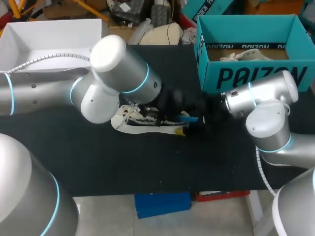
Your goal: Take the shoe out of the shoebox, open the shoe tongue, remove and reinsert the insole, then place the shoe into the shoebox
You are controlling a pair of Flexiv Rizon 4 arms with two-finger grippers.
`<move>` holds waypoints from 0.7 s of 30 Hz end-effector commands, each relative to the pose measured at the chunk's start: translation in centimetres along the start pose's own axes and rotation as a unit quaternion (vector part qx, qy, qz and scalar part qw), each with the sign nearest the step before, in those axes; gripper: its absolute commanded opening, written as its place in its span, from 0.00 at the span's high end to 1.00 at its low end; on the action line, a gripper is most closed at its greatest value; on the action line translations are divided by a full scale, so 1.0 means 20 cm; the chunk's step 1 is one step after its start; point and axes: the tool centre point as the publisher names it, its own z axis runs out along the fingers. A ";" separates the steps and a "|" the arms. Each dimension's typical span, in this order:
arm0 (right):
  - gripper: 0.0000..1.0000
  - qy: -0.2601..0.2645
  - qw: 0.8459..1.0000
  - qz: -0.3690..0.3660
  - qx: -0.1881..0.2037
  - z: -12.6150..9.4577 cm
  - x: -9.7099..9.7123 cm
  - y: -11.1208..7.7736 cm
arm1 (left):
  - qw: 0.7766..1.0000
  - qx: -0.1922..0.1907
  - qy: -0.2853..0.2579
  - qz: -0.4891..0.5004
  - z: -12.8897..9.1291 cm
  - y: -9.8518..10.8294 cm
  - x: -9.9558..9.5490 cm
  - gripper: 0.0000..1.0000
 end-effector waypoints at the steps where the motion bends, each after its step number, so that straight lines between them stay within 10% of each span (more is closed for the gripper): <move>1: 1.00 0.000 1.000 0.001 0.001 0.03 0.00 -0.01 | 1.000 0.027 -0.004 0.005 -0.16 -0.03 0.02 1.00; 21: 1.00 0.000 1.000 0.001 0.001 0.03 0.00 -0.01 | 0.960 0.255 0.020 -0.115 -0.87 -0.52 -0.04 1.00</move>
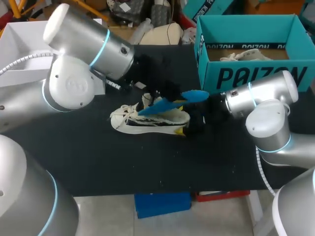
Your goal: Take the shoe out of the shoebox, open the shoe tongue, remove and reinsert the insole, then place the shoe into the shoebox
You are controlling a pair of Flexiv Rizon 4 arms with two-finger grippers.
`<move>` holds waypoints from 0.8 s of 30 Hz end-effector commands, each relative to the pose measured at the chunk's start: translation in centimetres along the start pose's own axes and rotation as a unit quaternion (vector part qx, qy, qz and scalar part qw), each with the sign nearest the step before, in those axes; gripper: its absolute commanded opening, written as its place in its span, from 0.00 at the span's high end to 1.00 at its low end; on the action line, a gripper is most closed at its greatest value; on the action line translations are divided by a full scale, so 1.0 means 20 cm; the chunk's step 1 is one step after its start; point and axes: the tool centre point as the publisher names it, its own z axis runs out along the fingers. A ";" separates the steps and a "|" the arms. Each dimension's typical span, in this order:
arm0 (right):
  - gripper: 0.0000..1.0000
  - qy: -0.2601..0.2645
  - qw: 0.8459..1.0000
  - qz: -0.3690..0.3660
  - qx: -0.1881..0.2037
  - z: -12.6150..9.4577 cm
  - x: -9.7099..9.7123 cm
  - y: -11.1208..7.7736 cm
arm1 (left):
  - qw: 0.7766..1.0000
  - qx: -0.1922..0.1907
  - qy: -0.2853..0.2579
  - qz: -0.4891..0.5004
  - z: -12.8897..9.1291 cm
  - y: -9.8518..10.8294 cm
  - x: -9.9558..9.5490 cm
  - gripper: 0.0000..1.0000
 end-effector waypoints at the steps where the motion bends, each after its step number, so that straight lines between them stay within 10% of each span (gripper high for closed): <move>1: 1.00 0.000 1.000 0.001 0.001 0.03 0.00 -0.01 | 0.998 0.049 0.003 -0.048 -0.15 -0.18 0.04 1.00; 10: 1.00 0.000 1.000 0.001 0.001 0.03 0.00 -0.01 | 0.959 0.225 0.058 -0.165 -0.32 -0.53 0.06 1.00; 24: 1.00 0.000 1.000 0.001 0.001 0.03 0.00 -0.01 | 0.959 0.225 0.058 -0.165 -0.32 -0.53 0.06 1.00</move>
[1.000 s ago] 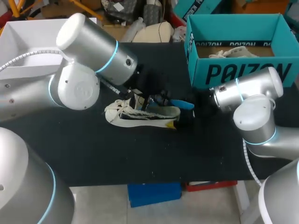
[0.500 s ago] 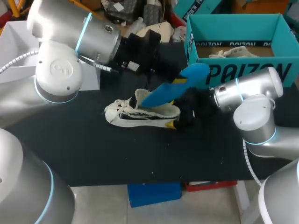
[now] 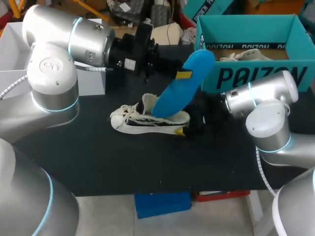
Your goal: Take the shoe out of the shoebox, open the shoe tongue, remove and reinsert the insole, then place the shoe into the shoebox
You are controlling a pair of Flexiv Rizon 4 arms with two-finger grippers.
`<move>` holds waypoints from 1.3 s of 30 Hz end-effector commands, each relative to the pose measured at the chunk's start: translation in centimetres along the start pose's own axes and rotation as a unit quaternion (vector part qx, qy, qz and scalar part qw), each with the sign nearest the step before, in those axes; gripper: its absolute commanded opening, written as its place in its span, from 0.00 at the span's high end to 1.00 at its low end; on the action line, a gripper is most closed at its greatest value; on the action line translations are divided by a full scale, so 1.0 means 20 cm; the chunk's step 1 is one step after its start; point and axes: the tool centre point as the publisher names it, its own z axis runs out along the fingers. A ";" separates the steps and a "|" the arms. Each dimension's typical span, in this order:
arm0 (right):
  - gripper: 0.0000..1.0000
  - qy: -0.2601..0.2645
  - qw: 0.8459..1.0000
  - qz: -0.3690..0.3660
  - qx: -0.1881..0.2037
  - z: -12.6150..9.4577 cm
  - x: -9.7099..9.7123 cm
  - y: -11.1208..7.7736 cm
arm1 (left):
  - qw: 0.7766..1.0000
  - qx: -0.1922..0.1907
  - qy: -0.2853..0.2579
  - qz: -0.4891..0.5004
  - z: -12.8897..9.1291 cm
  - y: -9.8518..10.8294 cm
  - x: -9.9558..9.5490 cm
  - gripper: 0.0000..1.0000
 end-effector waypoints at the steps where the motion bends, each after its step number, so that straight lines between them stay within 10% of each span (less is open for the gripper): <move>1: 1.00 0.000 1.000 0.001 0.001 0.03 0.00 -0.01 | 1.000 0.001 -0.002 0.000 0.01 0.01 0.00 1.00; 11: 1.00 0.000 1.000 0.001 0.001 0.03 0.00 -0.01 | 0.990 0.070 -0.002 -0.121 -0.10 0.01 0.09 1.00; 23: 1.00 0.000 1.000 0.001 0.001 0.03 0.00 -0.01 | 0.976 0.159 -0.003 -0.151 -0.17 -0.29 0.28 1.00; 39: 1.00 0.000 1.000 0.001 0.001 0.03 0.00 -0.01 | 0.979 0.160 0.022 -0.124 -0.15 -0.54 0.51 1.00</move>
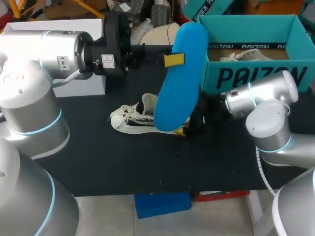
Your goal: Take the shoe out of the shoebox, open the shoe tongue, remove and reinsert the insole, then place the shoe into the shoebox
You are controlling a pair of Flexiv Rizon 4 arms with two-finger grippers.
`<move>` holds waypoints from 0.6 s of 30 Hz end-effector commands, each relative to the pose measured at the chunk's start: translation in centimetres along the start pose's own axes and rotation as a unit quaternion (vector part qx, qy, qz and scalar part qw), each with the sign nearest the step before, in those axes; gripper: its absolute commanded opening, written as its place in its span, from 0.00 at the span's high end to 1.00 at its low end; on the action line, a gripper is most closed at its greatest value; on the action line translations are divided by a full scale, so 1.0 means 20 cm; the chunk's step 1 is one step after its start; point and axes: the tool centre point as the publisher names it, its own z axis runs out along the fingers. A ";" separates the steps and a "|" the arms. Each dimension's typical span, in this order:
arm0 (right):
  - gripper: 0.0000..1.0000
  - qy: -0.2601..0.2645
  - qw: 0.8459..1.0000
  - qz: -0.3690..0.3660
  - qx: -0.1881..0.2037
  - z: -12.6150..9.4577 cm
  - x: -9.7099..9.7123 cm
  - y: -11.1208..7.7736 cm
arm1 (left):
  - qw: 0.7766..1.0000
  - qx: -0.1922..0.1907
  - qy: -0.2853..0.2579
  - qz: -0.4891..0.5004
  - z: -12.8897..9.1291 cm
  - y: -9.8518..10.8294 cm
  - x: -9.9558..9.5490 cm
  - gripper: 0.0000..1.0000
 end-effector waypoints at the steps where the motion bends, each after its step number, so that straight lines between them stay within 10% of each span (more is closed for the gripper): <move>1: 1.00 -0.001 1.000 0.001 0.001 0.02 0.00 -0.01 | 1.000 -0.001 0.003 0.001 0.02 -0.03 0.07 1.00; 18: 1.00 -0.001 1.000 0.001 0.001 0.02 0.00 -0.01 | 0.999 0.047 0.025 0.010 0.06 -0.09 0.18 1.00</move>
